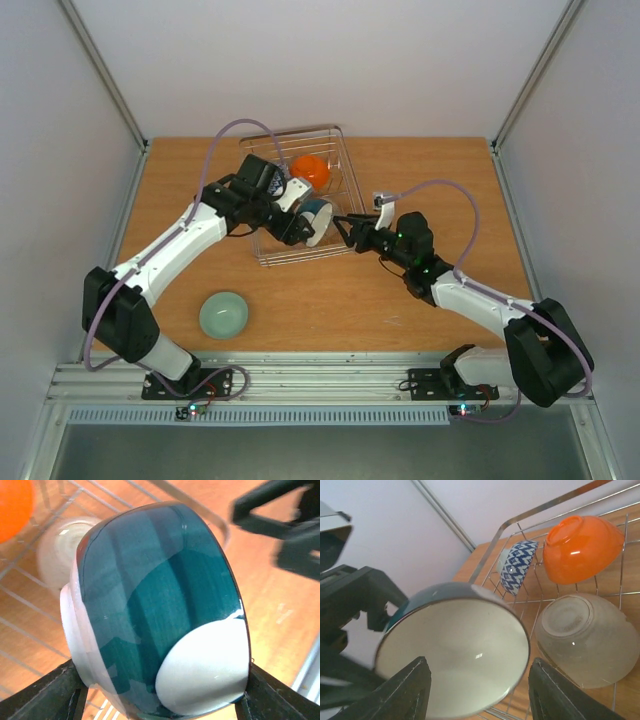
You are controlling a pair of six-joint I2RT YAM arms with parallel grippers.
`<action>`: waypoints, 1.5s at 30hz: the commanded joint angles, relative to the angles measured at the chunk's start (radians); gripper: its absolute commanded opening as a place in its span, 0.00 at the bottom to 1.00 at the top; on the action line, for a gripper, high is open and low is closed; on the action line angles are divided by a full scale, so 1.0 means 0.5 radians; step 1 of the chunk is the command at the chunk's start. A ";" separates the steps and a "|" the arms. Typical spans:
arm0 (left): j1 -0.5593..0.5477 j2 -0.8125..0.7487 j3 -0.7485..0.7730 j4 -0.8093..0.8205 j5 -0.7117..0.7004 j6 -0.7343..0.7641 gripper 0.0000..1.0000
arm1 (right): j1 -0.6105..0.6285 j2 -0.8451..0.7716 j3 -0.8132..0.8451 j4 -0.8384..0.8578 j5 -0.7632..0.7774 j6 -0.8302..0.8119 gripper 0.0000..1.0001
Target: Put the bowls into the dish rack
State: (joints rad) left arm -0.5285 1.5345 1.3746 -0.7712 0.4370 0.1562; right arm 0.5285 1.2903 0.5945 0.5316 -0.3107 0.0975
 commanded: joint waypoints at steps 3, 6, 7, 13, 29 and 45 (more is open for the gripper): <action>0.012 -0.071 -0.030 0.306 -0.439 0.011 0.00 | 0.013 -0.130 -0.112 0.025 0.082 -0.080 0.54; 0.008 -0.046 -0.047 0.348 -0.568 0.031 0.00 | 0.012 -0.171 -0.155 0.043 0.077 -0.070 0.54; 0.006 -0.036 -0.048 0.353 -0.606 0.036 0.01 | 0.013 -0.183 -0.167 0.046 0.079 -0.067 0.54; -0.068 0.085 -0.031 0.364 -0.970 0.118 0.00 | 0.013 -0.280 -0.229 0.036 0.080 -0.057 0.54; -0.251 0.278 -0.085 0.587 -1.815 0.478 0.00 | 0.014 -0.431 -0.327 -0.023 0.119 -0.057 0.54; -0.238 0.316 -0.289 0.668 -1.932 0.659 0.00 | 0.014 -0.418 -0.342 -0.009 0.112 -0.028 0.54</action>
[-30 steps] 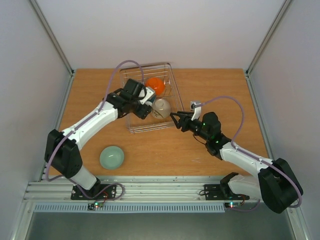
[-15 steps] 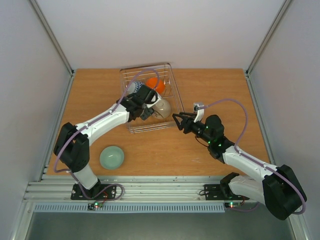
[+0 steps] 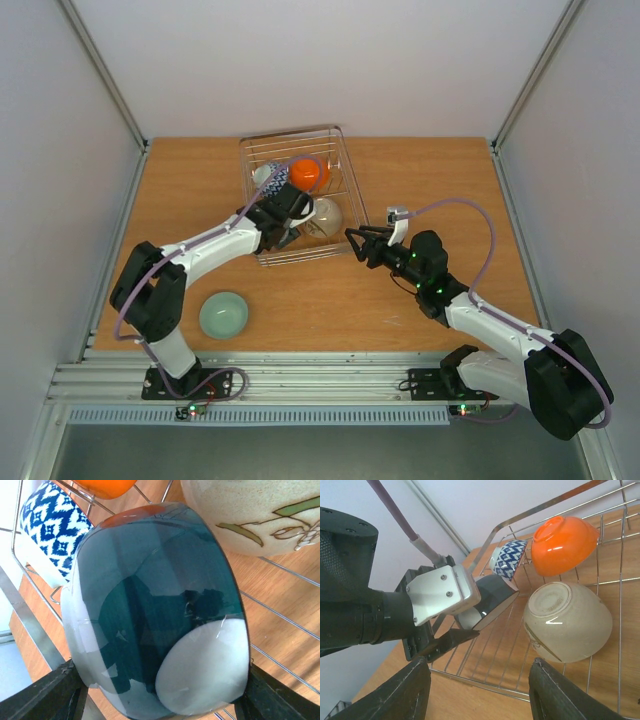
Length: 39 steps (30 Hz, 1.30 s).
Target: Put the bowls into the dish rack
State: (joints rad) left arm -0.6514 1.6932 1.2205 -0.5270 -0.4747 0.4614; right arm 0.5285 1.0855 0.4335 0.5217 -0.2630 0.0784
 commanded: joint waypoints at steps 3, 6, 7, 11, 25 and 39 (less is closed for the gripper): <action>0.008 0.046 0.022 0.176 -0.182 0.108 0.00 | 0.014 -0.014 -0.026 0.012 0.020 0.012 0.54; 0.008 0.098 0.015 0.177 -0.241 0.164 0.00 | 0.012 -0.013 -0.026 0.014 0.020 0.015 0.54; 0.008 0.111 0.010 0.174 -0.244 0.173 0.00 | 0.013 -0.016 -0.026 0.015 0.020 0.015 0.54; 0.008 0.143 0.018 0.126 -0.222 0.177 0.01 | 0.014 -0.018 -0.026 0.015 0.020 0.013 0.54; -0.003 0.247 0.105 -0.102 -0.035 0.076 0.34 | 0.012 -0.037 -0.034 0.021 0.017 0.012 0.54; -0.007 0.324 0.090 -0.147 0.139 0.041 0.78 | 0.012 -0.046 -0.045 0.027 0.021 0.015 0.54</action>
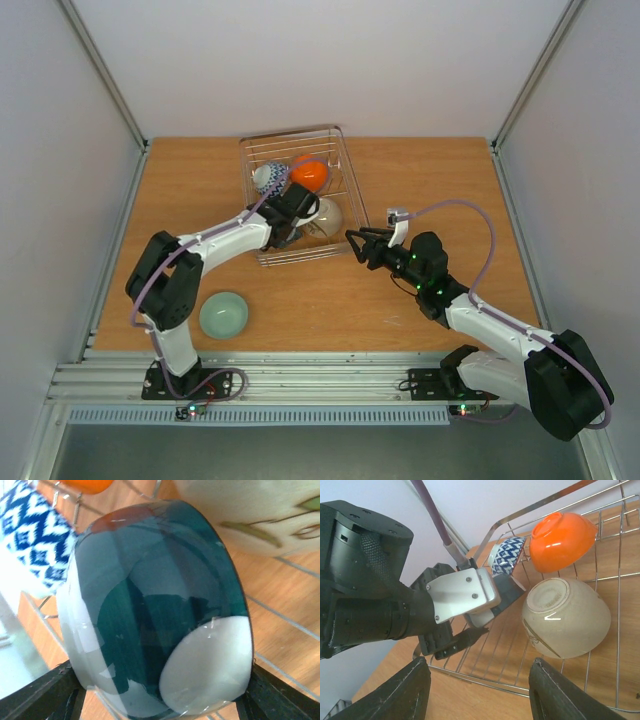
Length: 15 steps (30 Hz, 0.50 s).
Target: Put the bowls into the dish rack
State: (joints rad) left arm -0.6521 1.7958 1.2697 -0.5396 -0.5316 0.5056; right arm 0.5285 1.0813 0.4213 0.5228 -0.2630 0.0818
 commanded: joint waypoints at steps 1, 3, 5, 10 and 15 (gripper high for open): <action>-0.006 0.125 -0.012 -0.125 0.267 -0.048 0.79 | 0.013 -0.038 -0.020 0.025 0.020 0.008 0.54; -0.006 0.135 -0.020 -0.127 0.293 -0.048 0.81 | 0.011 -0.040 -0.020 0.025 0.022 0.010 0.54; -0.005 0.149 -0.027 -0.127 0.309 -0.049 0.82 | 0.012 -0.047 -0.023 0.025 0.023 0.008 0.54; -0.006 0.185 -0.035 -0.120 0.338 -0.060 0.84 | 0.014 -0.054 -0.027 0.019 0.023 0.006 0.54; -0.006 0.206 -0.048 -0.131 0.376 -0.060 0.88 | 0.014 -0.069 -0.027 0.013 0.024 0.005 0.54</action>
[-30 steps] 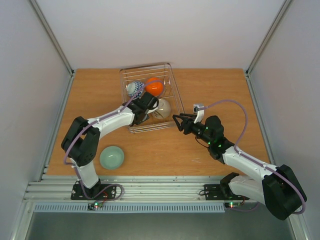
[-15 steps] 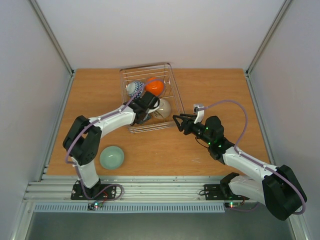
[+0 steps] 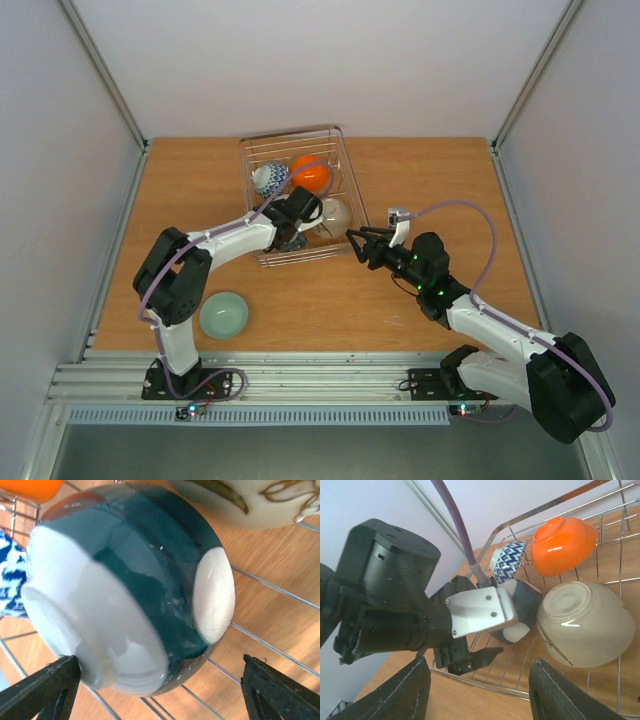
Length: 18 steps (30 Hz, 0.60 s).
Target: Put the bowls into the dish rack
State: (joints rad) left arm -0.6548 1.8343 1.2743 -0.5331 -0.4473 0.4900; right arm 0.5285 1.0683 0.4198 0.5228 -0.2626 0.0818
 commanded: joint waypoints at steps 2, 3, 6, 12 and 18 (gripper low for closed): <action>0.000 0.137 -0.060 -0.159 0.230 -0.025 0.88 | 0.014 -0.045 -0.027 0.013 0.025 0.005 0.54; 0.000 0.141 -0.061 -0.165 0.238 -0.026 0.88 | 0.014 -0.047 -0.027 0.014 0.026 0.005 0.54; 0.000 0.144 -0.075 -0.154 0.244 -0.032 0.88 | 0.013 -0.045 -0.029 0.015 0.027 0.004 0.54; 0.000 0.110 -0.067 -0.191 0.355 -0.048 0.89 | 0.014 -0.063 -0.031 0.004 0.025 0.004 0.54; 0.000 -0.098 -0.076 -0.205 0.704 -0.088 0.90 | 0.013 -0.174 0.019 -0.206 0.109 -0.050 0.54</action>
State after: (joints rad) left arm -0.6472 1.8259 1.2728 -0.5209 -0.3328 0.4824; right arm 0.5285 1.0336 0.4164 0.5011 -0.2569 0.0807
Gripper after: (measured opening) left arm 0.901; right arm 0.543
